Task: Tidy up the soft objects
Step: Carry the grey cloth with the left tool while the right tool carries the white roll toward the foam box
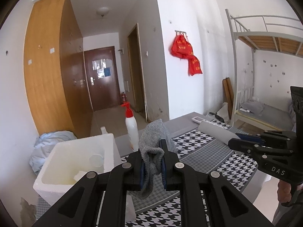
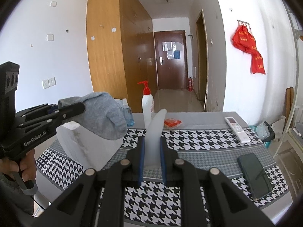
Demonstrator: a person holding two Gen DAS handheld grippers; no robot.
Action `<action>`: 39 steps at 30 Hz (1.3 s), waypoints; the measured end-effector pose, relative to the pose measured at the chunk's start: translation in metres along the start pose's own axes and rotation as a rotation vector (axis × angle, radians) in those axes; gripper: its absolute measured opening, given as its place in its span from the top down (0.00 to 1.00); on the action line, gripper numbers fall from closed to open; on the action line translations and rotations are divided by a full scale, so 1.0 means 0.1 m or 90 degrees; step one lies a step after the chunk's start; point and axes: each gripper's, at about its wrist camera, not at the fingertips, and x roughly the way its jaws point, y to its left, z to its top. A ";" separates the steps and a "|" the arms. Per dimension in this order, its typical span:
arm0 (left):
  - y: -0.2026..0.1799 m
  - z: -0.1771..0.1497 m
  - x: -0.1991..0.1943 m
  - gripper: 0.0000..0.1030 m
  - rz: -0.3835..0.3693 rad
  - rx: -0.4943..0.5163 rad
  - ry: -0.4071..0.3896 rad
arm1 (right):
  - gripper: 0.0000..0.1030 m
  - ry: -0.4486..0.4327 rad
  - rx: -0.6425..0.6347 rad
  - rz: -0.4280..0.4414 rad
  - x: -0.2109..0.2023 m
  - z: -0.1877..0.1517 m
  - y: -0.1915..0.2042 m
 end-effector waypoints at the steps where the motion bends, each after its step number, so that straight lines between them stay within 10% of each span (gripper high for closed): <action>1: 0.01 0.00 0.00 0.86 0.001 0.000 -0.001 | 0.82 -0.001 -0.001 0.000 0.01 0.01 0.01; 39: 0.55 0.14 -0.27 0.86 0.115 -0.060 -0.049 | 0.82 -0.027 -0.045 0.074 0.24 0.31 0.45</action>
